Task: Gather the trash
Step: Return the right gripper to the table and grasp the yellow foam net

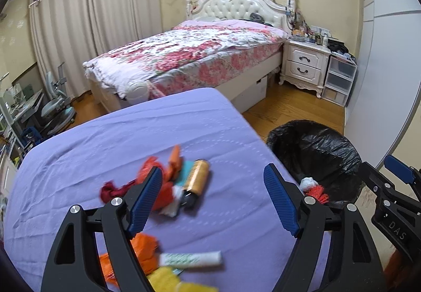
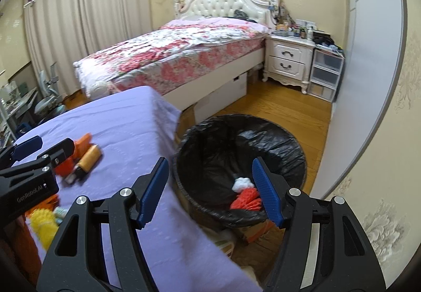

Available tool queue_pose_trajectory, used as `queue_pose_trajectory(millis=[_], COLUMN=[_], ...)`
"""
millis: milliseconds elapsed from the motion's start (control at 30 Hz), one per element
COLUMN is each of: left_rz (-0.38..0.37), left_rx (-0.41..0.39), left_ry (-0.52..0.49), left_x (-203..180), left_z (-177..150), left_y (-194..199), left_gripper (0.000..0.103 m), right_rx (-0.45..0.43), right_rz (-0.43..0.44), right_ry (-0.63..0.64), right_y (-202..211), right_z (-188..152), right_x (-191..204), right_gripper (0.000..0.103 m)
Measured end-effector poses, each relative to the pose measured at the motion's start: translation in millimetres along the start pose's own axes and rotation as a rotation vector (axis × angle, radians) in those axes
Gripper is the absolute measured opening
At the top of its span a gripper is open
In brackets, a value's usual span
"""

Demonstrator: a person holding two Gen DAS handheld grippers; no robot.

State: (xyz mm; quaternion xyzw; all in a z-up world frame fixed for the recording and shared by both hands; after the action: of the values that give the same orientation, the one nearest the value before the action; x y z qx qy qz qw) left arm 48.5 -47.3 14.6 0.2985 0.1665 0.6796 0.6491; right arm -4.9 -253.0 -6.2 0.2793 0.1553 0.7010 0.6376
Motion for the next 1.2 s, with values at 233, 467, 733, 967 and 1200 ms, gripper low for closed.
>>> queue_pose_trajectory(millis=[233, 467, 733, 967, 1200], left_rz=[0.089, 0.178, 0.260, 0.290, 0.281], left_rx=[0.001, 0.034, 0.070, 0.092, 0.098], left_ry=[0.049, 0.122, 0.190, 0.236, 0.244], left_x=[53, 106, 152, 185, 193], left_z=[-28, -63, -92, -116, -122], left_y=[23, 33, 37, 35, 35], left_gripper=[0.078, 0.078, 0.078, 0.078, 0.078], right_rx=[-0.002, 0.039, 0.102, 0.163, 0.220], right_rz=[0.095, 0.198, 0.305, 0.343, 0.332], right_ry=[0.085, 0.159, 0.268, 0.345, 0.389], right_y=[25, 32, 26, 7, -10], right_z=[-16, -36, -64, -81, -94], right_x=[47, 92, 147, 183, 195], right_gripper=[0.070, 0.071, 0.071, 0.071, 0.069])
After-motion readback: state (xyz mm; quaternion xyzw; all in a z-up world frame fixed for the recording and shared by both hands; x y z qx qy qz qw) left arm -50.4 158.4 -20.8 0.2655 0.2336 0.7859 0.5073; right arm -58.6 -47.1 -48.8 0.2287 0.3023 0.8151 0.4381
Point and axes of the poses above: each gripper's, at about its wrist camera, not at the fingertips, and y roughly against the way its jaws point, x to its left, z to its top, the point moved 1 cm from there along -y, roughly the way its jaws point, and after that the axes turned 11 degrees about z, right-handed, at the moved point
